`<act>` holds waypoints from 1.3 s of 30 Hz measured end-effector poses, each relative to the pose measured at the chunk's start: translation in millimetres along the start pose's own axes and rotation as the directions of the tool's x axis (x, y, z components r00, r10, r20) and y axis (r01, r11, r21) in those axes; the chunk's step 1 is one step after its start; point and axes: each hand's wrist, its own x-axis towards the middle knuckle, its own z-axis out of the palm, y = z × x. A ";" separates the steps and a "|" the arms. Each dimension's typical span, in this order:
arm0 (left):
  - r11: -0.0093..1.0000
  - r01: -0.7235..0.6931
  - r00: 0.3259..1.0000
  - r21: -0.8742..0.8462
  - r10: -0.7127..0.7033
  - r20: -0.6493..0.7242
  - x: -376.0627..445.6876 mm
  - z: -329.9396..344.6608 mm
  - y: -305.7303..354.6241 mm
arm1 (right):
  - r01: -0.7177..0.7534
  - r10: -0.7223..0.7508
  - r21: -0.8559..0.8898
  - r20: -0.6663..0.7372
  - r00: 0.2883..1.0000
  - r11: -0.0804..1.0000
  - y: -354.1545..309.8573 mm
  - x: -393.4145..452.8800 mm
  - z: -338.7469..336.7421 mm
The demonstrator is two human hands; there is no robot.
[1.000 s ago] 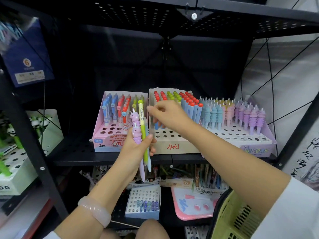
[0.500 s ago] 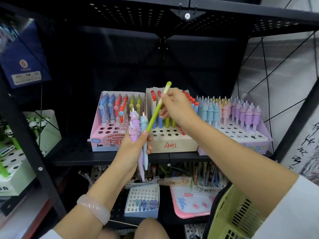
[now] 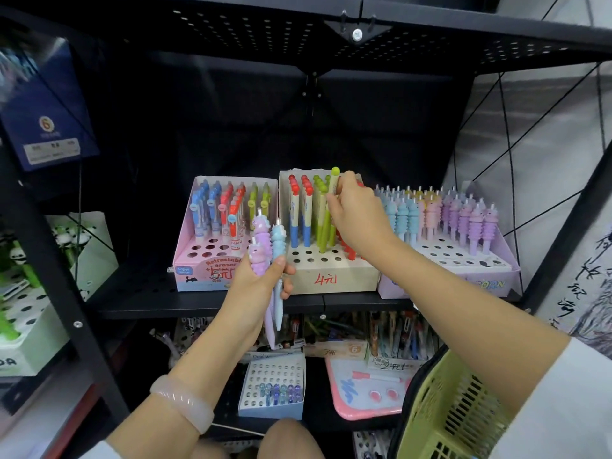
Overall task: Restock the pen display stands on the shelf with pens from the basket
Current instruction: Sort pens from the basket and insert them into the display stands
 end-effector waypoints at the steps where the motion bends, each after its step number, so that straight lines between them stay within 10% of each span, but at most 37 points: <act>1: 1.000 -0.004 1.000 0.004 0.004 -0.001 -0.1 -0.7 0.4 | -0.017 0.017 -0.006 0.040 0.999 1.000 0.7 0.4 2.7; 13: 1.000 -0.016 1.000 0.012 0.016 0.007 0.5 -7.9 0.7 | -0.120 0.149 -0.141 0.214 0.965 0.983 -0.1 -3.2 14.3; 21: 0.999 -0.027 0.999 0.034 0.026 0.040 -2.3 10.1 2.1 | -0.363 0.021 0.591 0.505 0.863 0.720 -19.6 -24.5 10.5; 30: 0.992 0.111 0.985 0.066 -0.119 0.126 4.4 61.6 -3.2 | -0.295 0.216 0.706 0.203 0.955 0.644 59.3 -17.4 -56.2; 39: 0.983 0.147 0.969 0.111 -0.165 0.183 9.4 97.9 -19.7 | -0.240 0.306 0.485 -0.059 0.950 0.841 130.9 -9.4 -65.7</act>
